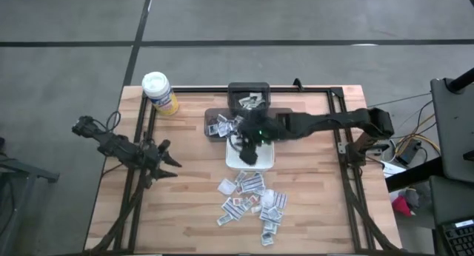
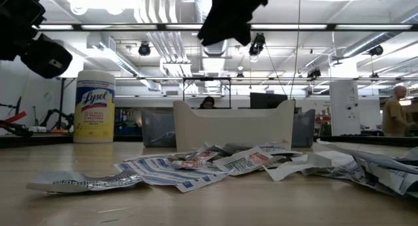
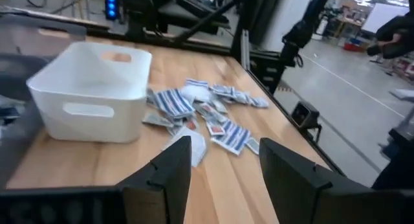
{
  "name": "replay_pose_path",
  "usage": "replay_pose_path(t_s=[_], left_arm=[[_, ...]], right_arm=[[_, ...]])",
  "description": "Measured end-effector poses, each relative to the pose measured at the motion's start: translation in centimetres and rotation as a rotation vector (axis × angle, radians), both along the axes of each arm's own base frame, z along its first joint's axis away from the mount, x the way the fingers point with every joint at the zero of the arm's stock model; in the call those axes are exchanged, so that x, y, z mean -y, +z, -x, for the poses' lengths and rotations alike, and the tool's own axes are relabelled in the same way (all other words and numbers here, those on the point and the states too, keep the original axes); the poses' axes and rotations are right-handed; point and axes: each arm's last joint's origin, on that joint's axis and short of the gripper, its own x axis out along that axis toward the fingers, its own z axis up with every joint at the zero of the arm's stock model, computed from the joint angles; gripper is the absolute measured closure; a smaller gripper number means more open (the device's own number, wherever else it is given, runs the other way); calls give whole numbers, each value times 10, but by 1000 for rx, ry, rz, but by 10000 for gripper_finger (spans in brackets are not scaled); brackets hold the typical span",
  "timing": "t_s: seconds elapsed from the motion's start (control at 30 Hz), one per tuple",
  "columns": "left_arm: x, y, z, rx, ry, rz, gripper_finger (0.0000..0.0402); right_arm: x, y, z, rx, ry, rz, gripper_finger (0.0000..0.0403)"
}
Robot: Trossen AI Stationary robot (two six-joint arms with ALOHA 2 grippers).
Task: Pick & Place First Aid Supplies
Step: Put the alcohol pad into the left black bin
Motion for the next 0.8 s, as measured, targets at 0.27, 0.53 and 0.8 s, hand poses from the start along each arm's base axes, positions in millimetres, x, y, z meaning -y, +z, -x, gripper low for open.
replay_pose_path(t_s=[0.27,0.53,0.8], left_arm=[[1,-1,1,22,-37,-16,225],[1,-2,1,23,-44,-35,225],[1,-3,1,20,-47,-44,225]], right_arm=[[-65,1,11,-42,48,-142,303],[-123,-4,23,-77,14,-333,298],[-174,-17,37,-157,-69,-519,311]])
